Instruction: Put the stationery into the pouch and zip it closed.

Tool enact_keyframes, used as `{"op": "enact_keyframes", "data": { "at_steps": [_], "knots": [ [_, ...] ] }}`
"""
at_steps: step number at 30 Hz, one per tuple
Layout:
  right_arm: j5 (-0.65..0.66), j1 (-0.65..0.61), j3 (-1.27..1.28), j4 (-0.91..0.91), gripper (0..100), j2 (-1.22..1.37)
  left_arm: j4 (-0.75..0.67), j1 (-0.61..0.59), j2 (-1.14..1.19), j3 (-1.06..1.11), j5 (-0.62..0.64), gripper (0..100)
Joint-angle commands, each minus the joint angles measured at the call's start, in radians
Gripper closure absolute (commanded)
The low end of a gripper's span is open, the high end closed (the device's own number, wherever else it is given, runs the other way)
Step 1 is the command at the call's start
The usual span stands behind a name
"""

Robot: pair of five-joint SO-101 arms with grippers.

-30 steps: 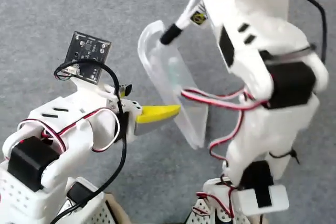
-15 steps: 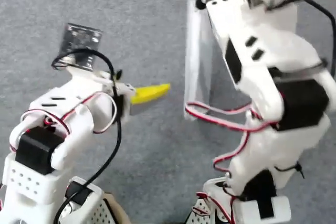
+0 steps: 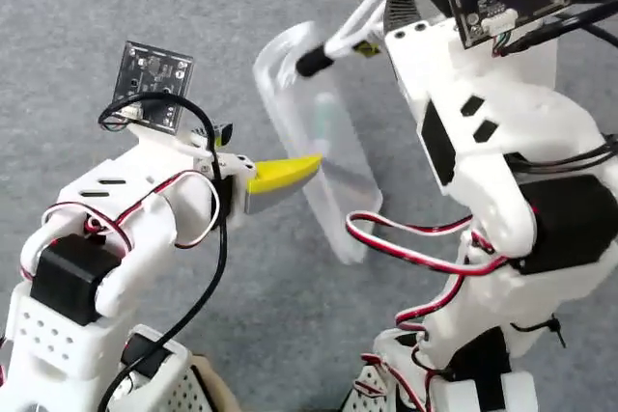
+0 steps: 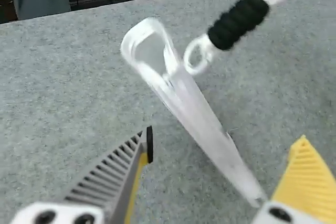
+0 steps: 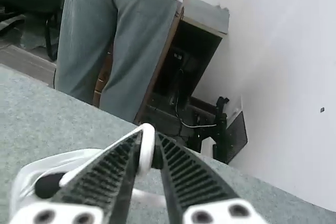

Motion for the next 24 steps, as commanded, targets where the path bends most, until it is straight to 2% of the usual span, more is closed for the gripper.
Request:
{"op": "enact_keyframes", "data": {
  "at_steps": [1, 10, 24],
  "knots": [
    [0.008, 0.009, -0.076, 0.025, 98.7, -0.028, -0.066, 0.008, 0.002, 0.004, -0.057, 60],
    [0.003, 0.011, -0.211, 0.118, 98.7, -0.028, -0.103, 0.01, 0.005, 0.035, -0.04, 60],
    [0.0, 0.017, -0.194, 0.061, 98.7, 0.012, -0.071, 0.01, 0.066, 0.013, 0.037, 60]
  ]
}}
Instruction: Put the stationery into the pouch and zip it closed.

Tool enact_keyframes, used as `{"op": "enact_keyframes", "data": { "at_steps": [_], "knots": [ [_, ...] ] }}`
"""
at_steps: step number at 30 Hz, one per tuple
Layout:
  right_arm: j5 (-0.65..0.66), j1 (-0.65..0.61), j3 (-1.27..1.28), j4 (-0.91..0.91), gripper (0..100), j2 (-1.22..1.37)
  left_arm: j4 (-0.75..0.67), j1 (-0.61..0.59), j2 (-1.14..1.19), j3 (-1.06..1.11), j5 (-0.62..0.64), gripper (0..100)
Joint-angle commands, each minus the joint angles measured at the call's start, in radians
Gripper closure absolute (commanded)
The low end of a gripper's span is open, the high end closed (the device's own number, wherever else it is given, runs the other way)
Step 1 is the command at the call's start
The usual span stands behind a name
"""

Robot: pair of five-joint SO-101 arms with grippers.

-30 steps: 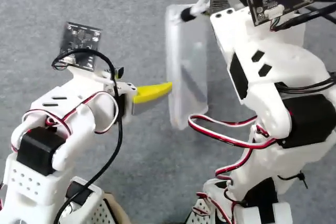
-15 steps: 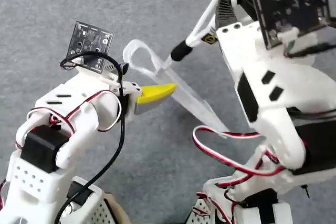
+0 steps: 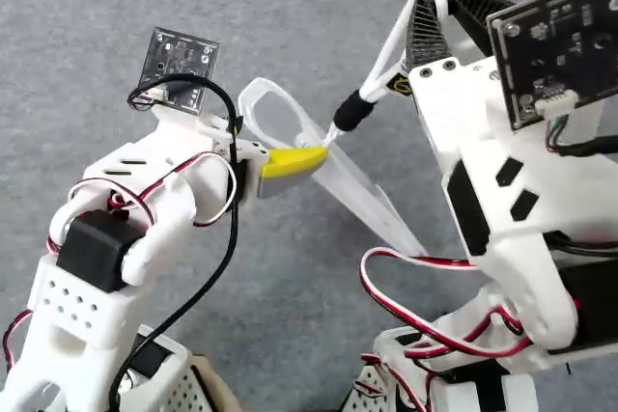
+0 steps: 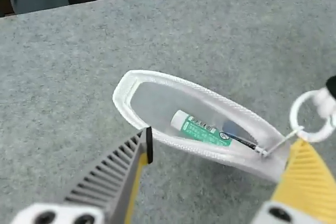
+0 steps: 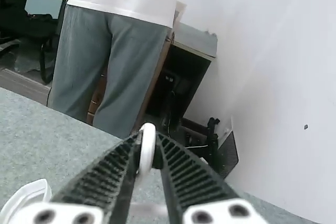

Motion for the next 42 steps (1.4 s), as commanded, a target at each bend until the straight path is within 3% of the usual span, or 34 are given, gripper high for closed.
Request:
{"op": "enact_keyframes", "data": {
  "at_steps": [1, 8, 14, 19, 27, 42],
  "knots": [
    [0.0, 0.025, 0.021, -0.06, 98.7, 0.022, 0.009, 0.007, -0.014, -0.027, 0.015, 60],
    [0.0, 0.104, 0.108, -0.181, 98.7, 0.05, 0.052, 0.007, -0.077, -0.058, 0.014, 60],
    [-0.003, 0.101, 0.128, -0.192, 98.7, 0.044, 0.048, 0.018, -0.075, -0.01, 0.034, 60],
    [-0.066, 0.1, 0.127, -0.155, 98.7, 0.042, -0.064, 0.054, -0.075, 0.117, 0.081, 60],
    [-0.071, 0.084, 0.13, -0.15, 98.7, -0.001, -0.157, 0.111, -0.064, 0.136, 0.08, 60],
    [-0.064, 0.035, 0.13, -0.086, 98.7, -0.139, -0.169, 0.107, 0.318, -0.15, 0.086, 60]
  ]
}}
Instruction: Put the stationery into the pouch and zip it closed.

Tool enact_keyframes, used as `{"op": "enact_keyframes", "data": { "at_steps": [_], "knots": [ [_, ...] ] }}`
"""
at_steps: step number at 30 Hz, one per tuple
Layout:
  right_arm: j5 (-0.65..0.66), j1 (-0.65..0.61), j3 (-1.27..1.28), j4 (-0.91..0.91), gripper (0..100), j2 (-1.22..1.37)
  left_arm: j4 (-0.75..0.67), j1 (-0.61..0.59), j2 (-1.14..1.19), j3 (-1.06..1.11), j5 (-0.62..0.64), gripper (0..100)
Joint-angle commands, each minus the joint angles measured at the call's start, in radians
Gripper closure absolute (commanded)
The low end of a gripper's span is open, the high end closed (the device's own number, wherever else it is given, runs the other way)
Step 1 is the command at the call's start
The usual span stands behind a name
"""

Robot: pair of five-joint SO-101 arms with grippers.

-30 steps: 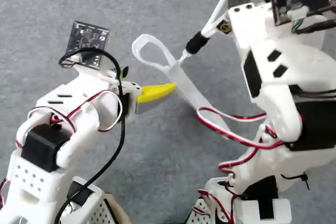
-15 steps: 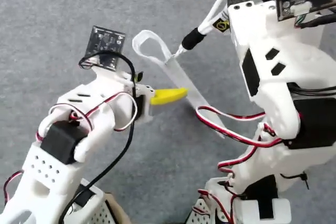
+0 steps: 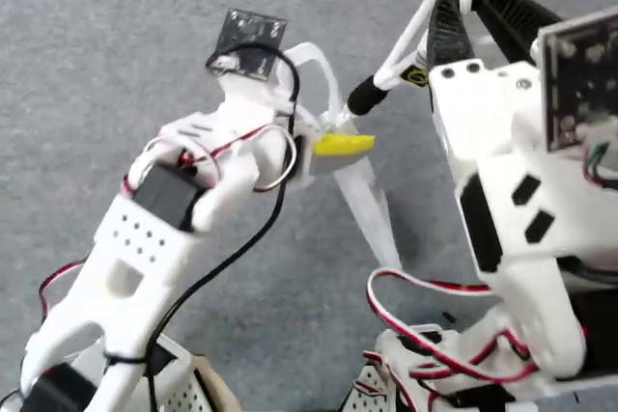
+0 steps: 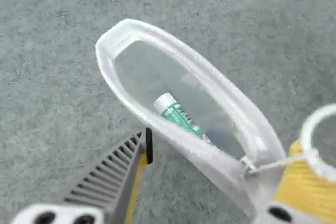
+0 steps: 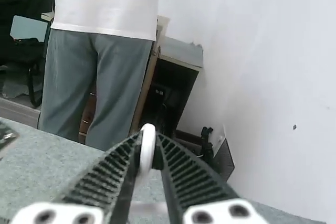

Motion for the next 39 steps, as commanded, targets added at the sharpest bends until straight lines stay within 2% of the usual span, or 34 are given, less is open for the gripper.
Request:
{"op": "enact_keyframes", "data": {
  "at_steps": [1, 7, 13, 16, 25, 30, 39],
  "knots": [
    [-0.003, -0.012, 0.002, 0.002, 98.7, -0.028, -0.014, 0.001, 0.02, -0.079, 0.012, 60],
    [-0.005, -0.012, 0.002, 0.002, 98.7, -0.035, -0.012, -0.038, 0.02, -0.047, 0.011, 60],
    [-0.008, -0.012, 0.002, 0.002, 98.7, -0.033, 0.037, -0.047, 0.02, -0.031, 0.005, 74],
    [-0.008, -0.012, 0.002, 0.002, 98.7, -0.033, 0.035, -0.047, 0.02, -0.031, 0.005, 78],
    [-0.005, -0.012, 0.002, 0.002, 98.7, -0.035, 0.031, -0.048, 0.02, -0.05, 0.003, 77],
    [-0.002, -0.015, -0.002, 0.029, 98.7, -0.035, 0.034, -0.048, 0.02, -0.058, 0.003, 69],
    [0.0, -0.014, -0.004, 0.035, 98.7, -0.035, 0.026, -0.05, 0.02, -0.073, -0.061, 69]
  ]
}}
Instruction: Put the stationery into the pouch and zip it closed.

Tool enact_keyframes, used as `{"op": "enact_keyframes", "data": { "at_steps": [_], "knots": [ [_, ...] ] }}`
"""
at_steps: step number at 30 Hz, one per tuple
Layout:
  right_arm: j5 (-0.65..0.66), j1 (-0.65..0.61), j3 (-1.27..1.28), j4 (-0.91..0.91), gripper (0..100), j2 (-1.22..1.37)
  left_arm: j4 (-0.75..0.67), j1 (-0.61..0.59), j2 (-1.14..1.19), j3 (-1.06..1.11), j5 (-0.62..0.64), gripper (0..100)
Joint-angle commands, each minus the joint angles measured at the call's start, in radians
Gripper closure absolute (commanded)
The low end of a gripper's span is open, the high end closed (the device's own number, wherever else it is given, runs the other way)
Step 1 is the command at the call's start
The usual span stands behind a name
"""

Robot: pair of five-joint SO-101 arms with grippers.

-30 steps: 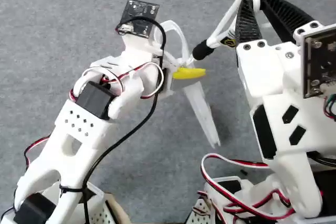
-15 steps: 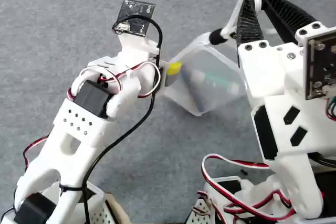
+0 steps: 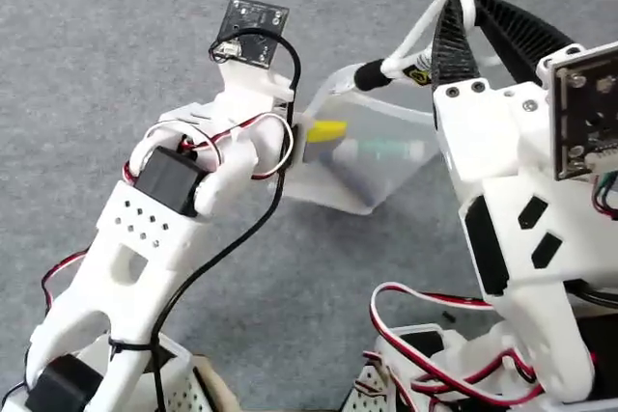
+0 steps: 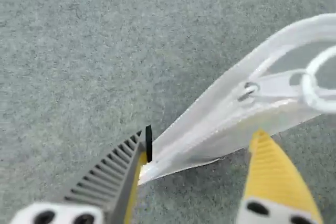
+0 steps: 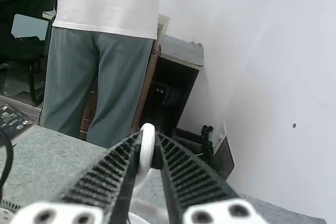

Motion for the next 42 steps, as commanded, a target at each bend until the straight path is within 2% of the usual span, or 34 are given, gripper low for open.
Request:
{"op": "enact_keyframes", "data": {
  "at_steps": [1, 6, 11, 17, 21, 24, 29, 42],
  "knots": [
    [0.0, -0.009, -0.004, 0.002, 98.7, -0.013, -0.003, -0.019, -0.002, -0.059, -0.015, 69],
    [0.0, -0.011, -0.004, 0.002, 98.7, -0.013, 0.0, -0.065, -0.002, -0.105, -0.043, 69],
    [0.0, -0.012, 0.001, 0.003, 98.7, -0.013, -0.003, -0.059, -0.002, -0.111, -0.121, 69],
    [-0.002, -0.014, -0.004, 0.044, 98.7, -0.013, -0.049, -0.058, -0.002, -0.11, -0.137, 69],
    [-0.002, -0.023, -0.005, 0.066, 98.7, -0.012, -0.074, -0.044, -0.002, -0.11, -0.247, 69],
    [0.0, -0.08, -0.005, 0.095, 98.7, -0.012, -0.066, 0.001, -0.002, -0.104, -0.348, 69],
    [0.0, -0.114, -0.005, 0.121, 98.7, -0.007, -0.068, 0.045, -0.002, -0.11, -0.414, 69],
    [0.025, -0.112, 0.002, 0.123, 98.7, -0.012, -0.064, 0.051, -0.003, -0.11, -0.427, 69]
  ]
}}
